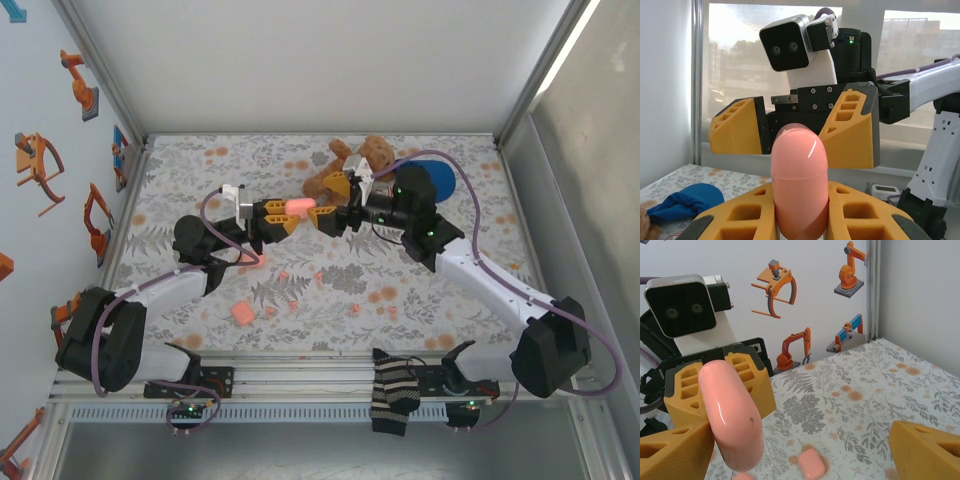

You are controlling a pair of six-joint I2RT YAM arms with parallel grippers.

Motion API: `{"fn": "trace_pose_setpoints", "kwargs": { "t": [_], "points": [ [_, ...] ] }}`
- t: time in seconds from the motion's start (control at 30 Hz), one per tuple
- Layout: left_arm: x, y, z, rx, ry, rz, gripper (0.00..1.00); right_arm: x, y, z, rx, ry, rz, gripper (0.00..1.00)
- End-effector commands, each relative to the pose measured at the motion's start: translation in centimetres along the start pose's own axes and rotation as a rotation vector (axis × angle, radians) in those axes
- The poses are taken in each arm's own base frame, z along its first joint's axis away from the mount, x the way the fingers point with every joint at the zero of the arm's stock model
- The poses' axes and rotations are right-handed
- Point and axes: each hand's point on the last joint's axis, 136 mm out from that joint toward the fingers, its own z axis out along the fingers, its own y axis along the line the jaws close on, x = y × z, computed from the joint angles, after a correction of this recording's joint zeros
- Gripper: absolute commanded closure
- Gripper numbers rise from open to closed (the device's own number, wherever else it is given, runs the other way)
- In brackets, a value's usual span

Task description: Insert the wireless bluetooth earbuds into the charging case

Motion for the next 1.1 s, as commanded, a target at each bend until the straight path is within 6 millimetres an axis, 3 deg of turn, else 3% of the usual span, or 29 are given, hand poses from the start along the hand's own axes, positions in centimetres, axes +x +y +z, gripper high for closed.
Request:
{"fn": "trace_pose_setpoints", "kwargs": {
  "t": [0.0, 0.73, 1.07],
  "points": [
    [-1.3, -0.8, 0.2, 0.046, -0.019, 0.081, 1.00, -1.9, -0.5, 0.2, 0.036, -0.037, -0.035, 0.11],
    [-0.8, -1.0, 0.1, 0.050, -0.010, 0.109, 1.00, -3.1, -1.1, 0.4, 0.063, -0.047, -0.046, 0.11],
    [-0.5, -0.8, -0.1, 0.032, -0.003, 0.124, 1.00, -4.6, 1.1, -1.3, 0.024, -0.075, -0.055, 0.12]
  ]
}}
